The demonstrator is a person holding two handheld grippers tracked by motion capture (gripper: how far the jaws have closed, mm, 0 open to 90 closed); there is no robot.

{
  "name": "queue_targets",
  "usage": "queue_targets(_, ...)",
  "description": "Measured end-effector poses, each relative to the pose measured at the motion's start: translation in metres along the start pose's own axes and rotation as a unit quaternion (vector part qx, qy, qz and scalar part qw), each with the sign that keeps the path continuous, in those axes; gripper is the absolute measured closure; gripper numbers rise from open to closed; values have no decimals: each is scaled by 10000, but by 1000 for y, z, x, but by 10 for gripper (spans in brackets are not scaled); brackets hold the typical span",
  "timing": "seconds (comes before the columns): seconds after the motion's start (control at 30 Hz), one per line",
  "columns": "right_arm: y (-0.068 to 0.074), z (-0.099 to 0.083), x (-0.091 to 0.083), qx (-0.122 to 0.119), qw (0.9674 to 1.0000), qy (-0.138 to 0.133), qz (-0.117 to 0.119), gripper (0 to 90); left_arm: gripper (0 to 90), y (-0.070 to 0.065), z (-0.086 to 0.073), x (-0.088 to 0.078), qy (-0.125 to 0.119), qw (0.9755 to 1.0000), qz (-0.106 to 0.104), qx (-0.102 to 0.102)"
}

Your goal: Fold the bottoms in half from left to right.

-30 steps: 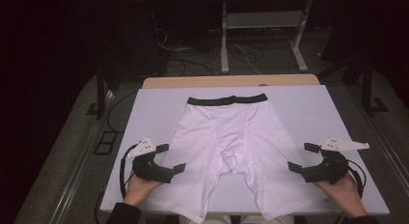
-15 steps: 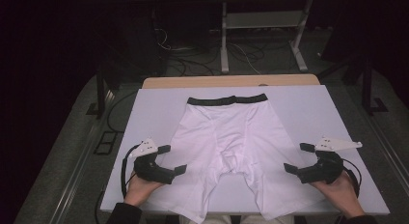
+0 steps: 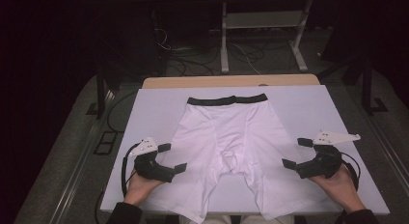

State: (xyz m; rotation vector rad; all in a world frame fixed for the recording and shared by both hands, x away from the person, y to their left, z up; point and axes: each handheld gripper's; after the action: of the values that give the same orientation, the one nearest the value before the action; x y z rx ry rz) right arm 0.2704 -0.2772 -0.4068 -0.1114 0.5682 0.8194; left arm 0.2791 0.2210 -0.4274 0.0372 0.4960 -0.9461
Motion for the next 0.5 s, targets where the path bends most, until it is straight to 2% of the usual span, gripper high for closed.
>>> queue_targets(0.5,-6,17,7,-92,9999,117,69,0,0,2,0,1,-11,10000,-46,-53)
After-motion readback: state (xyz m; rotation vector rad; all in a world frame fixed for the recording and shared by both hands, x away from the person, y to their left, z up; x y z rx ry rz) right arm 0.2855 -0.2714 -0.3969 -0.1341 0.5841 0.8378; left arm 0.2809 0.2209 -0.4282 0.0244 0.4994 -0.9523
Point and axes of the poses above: each handheld gripper's, and its own axes: x roughly forward along the jaws, z roughly out of its top, y roughly to its left
